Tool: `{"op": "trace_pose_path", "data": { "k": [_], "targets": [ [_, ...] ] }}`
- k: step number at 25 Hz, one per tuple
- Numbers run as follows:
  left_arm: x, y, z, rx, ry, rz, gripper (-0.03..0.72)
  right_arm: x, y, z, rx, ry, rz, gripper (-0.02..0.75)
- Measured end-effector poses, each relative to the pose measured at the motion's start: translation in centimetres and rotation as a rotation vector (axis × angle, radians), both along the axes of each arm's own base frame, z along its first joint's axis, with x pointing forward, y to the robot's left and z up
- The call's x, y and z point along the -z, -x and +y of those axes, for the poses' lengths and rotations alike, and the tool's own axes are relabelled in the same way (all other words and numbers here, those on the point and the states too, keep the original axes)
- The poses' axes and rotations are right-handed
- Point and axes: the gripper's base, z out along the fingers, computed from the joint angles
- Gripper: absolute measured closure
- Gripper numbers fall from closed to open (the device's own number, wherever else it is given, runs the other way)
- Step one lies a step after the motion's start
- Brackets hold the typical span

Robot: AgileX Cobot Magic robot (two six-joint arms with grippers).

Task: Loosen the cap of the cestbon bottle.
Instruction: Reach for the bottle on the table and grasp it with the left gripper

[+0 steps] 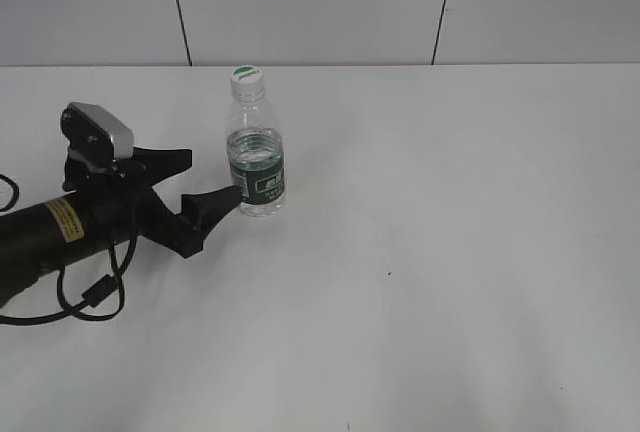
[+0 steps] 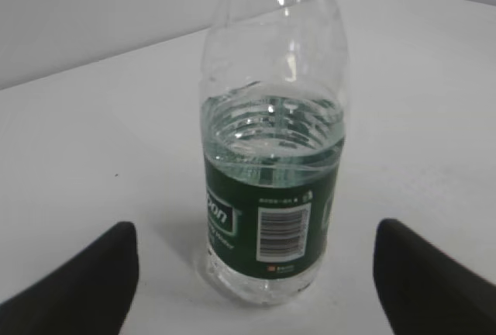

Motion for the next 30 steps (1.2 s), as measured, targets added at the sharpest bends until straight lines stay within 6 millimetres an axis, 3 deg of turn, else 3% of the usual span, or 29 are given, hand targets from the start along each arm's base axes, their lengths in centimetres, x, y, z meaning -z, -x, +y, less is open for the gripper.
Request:
{"op": "trace_pose_path", "data": {
  "k": [4, 16, 26, 30],
  "targets": [
    [0.6, -0.7, -0.9, -0.020, 0.014, 0.005, 0.076, 0.0, 0.0, 0.0, 0.000, 0.000, 0.000, 0.148],
    [2.0, -3.6, -3.5, 0.023, 0.056, -0.013, 0.092, 0.0, 0.0, 0.0, 0.000, 0.000, 0.000, 0.148],
    [0.5, -5.6, -6.3, 0.075, 0.101, -0.096, 0.095, 0.0, 0.0, 0.0, 0.000, 0.000, 0.000, 0.148],
    [1.0, -5.9, -6.3, 0.062, 0.083, -0.077, 0.097, 0.0, 0.0, 0.0, 0.000, 0.000, 0.000, 0.148]
  ]
}}
